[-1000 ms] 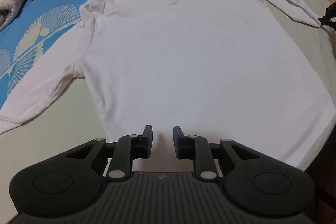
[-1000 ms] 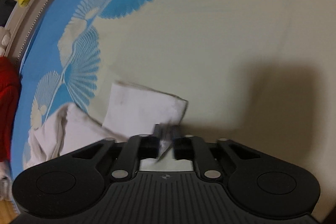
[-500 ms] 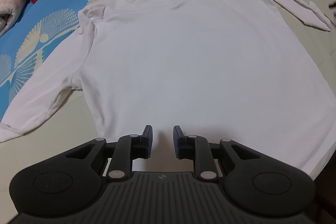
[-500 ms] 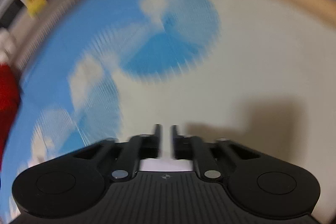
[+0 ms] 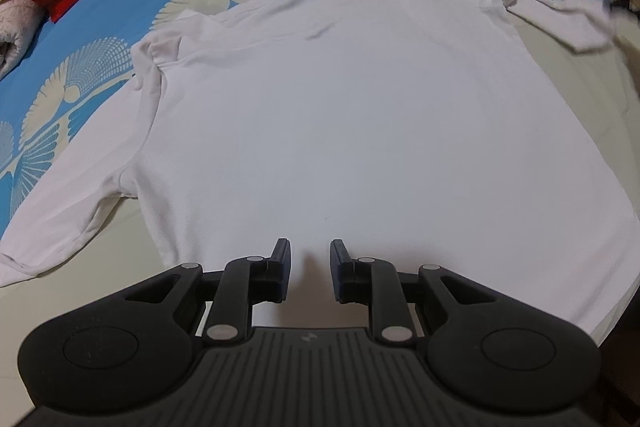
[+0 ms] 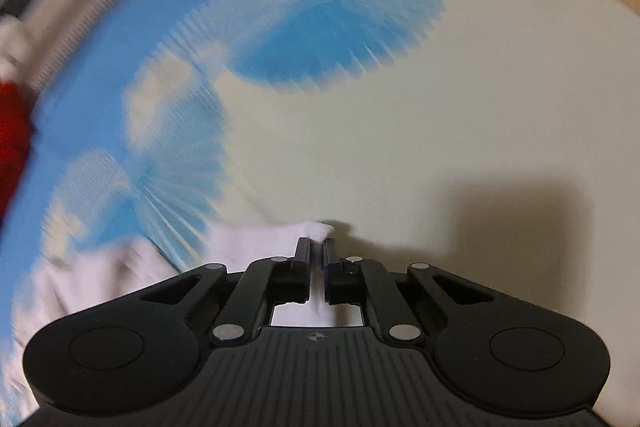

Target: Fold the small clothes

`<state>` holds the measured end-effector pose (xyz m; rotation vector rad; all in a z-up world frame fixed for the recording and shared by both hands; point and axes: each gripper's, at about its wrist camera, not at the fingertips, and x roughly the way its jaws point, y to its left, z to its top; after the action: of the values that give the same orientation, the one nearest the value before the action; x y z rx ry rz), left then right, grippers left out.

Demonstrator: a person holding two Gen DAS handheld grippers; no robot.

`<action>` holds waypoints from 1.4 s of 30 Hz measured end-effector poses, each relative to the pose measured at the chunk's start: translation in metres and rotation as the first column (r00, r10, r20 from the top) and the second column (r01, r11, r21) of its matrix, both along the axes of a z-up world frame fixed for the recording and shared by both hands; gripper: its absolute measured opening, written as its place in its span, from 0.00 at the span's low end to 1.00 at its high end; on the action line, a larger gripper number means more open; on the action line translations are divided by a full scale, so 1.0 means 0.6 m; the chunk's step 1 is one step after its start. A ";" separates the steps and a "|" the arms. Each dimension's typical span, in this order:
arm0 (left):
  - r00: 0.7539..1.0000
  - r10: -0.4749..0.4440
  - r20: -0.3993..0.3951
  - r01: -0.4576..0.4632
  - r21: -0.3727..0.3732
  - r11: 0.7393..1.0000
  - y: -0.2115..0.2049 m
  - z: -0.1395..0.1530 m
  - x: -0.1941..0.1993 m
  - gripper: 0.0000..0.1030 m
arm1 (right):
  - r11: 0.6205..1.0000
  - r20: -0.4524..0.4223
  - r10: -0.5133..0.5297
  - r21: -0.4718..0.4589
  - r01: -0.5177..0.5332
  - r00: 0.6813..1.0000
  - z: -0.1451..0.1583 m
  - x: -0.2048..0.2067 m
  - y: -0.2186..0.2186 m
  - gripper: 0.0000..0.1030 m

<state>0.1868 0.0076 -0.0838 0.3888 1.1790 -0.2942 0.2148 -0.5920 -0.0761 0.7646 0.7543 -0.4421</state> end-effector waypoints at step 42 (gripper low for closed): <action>0.971 0.239 0.030 -0.230 -0.186 0.955 0.180 0.075 -0.088 0.23 | 0.952 0.134 0.281 -0.162 -0.258 0.950 0.187 -0.122 0.241 0.14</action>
<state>0.1340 0.1154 -0.0387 0.0946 1.1243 -0.1811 0.1419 -0.4474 0.0360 0.5447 0.6620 -0.1830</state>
